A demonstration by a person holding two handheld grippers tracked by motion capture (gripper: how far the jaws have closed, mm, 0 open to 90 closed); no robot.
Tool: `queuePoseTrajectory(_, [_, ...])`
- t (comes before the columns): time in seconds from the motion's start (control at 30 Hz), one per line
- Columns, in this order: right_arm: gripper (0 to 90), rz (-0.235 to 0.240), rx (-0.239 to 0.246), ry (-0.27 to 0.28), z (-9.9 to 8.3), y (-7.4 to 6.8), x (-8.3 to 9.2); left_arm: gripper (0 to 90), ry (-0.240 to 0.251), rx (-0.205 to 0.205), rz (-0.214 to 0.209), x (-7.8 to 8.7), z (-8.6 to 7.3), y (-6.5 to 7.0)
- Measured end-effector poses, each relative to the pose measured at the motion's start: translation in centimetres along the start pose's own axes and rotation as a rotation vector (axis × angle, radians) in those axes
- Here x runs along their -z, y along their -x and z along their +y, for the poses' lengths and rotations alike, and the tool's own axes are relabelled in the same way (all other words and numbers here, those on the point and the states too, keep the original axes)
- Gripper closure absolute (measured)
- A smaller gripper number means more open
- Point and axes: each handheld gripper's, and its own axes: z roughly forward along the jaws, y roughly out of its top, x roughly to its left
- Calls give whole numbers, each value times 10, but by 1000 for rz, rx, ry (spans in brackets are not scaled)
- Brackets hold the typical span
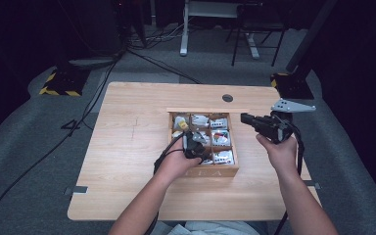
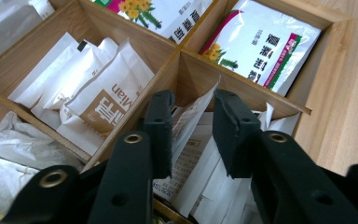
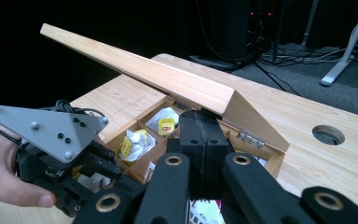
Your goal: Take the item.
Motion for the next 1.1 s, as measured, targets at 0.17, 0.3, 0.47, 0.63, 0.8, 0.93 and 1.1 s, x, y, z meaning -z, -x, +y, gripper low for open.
queuePoseTrajectory(0.17, [899,1,1,0,0,0,0,707,-22,8,1,-1,1,-1])
queuePoseTrajectory(0.3, [899,2,-1,0,0,0,0,710,-24,21,-3,-2,0,-2])
queuePoseTrajectory(0.47, [899,3,0,0,0,0,0,821,-38,12,-7,-4,0,-1])
queuePoseTrajectory(0.63, [899,4,-2,1,0,0,0,847,-41,11,-17,-3,0,-2])
queuePoseTrajectory(0.8, [899,8,-5,2,0,1,0,900,-23,13,-32,-2,-1,-3])
queuePoseTrajectory(0.93, [899,9,-6,2,0,1,0,900,-8,4,-24,1,0,-3])
queuePoseTrajectory(1.1, [899,10,-6,2,0,1,0,900,2,-9,-16,5,2,-3])
